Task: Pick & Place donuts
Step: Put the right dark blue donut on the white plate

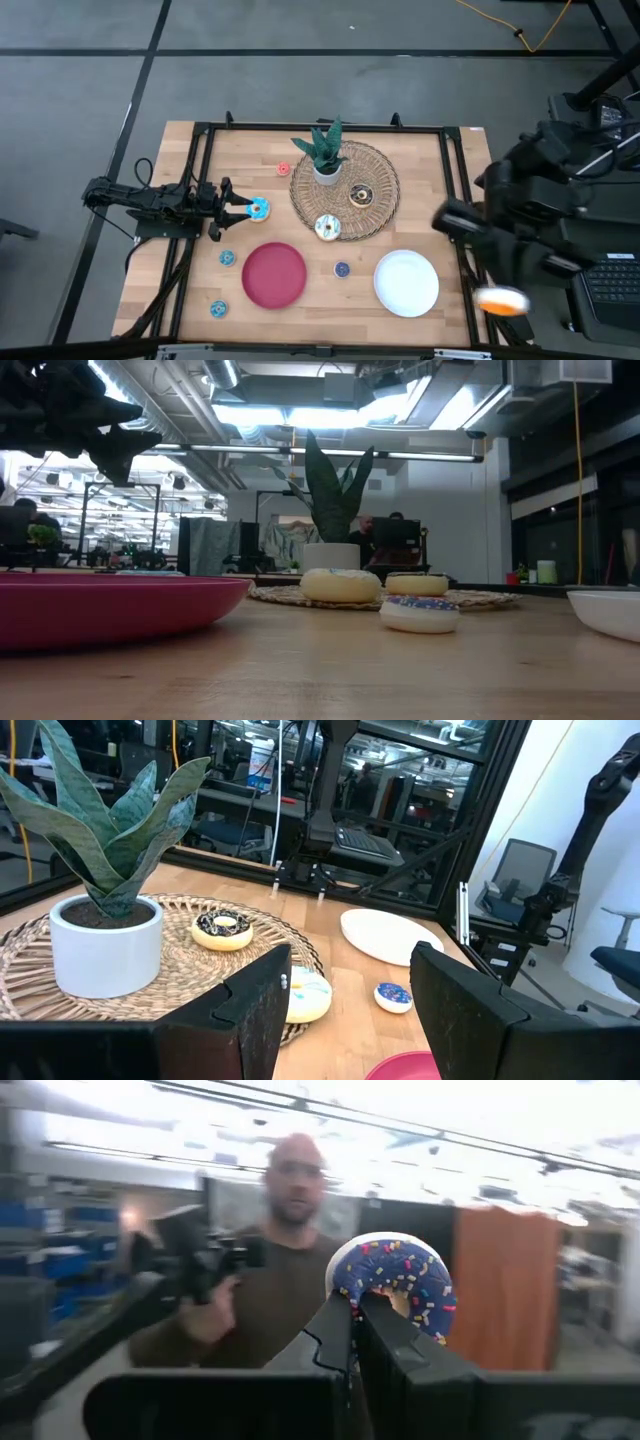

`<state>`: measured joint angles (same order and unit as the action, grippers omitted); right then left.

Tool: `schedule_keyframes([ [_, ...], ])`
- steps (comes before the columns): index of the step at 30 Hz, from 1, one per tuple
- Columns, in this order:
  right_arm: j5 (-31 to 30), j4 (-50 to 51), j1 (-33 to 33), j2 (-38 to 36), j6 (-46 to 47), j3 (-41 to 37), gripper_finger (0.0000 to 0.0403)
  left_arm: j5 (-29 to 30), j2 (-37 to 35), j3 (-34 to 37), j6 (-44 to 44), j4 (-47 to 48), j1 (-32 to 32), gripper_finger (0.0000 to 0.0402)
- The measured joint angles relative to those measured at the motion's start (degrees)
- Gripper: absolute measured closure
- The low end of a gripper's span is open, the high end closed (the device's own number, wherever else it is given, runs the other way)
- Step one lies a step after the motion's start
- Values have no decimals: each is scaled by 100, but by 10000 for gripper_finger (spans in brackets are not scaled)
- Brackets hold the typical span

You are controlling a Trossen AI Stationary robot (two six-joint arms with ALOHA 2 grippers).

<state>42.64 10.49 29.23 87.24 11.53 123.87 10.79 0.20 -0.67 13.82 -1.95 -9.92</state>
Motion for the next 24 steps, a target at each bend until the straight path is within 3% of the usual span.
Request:
schedule_keyframes([
  [3, 349, -269, 103, -2, -8, -2, 386, 0, 0, 0, 0, 1, 1, 203],
  [6, 319, -574, 154, -2, -106, -1, 386, 0, -2, 0, 0, -1, -2, 203],
  [15, -534, -1748, 205, -2, -898, -2, 386, 0, -1, 0, 0, 1, -2, 203],
  [19, -1308, -2024, 205, -11, -1464, -1, 386, 0, -1, 0, 0, 2, 0, 203],
  [24, -2787, -2065, 203, -80, -2281, -2, 386, 0, 0, 0, 0, 2, -2, 203],
])
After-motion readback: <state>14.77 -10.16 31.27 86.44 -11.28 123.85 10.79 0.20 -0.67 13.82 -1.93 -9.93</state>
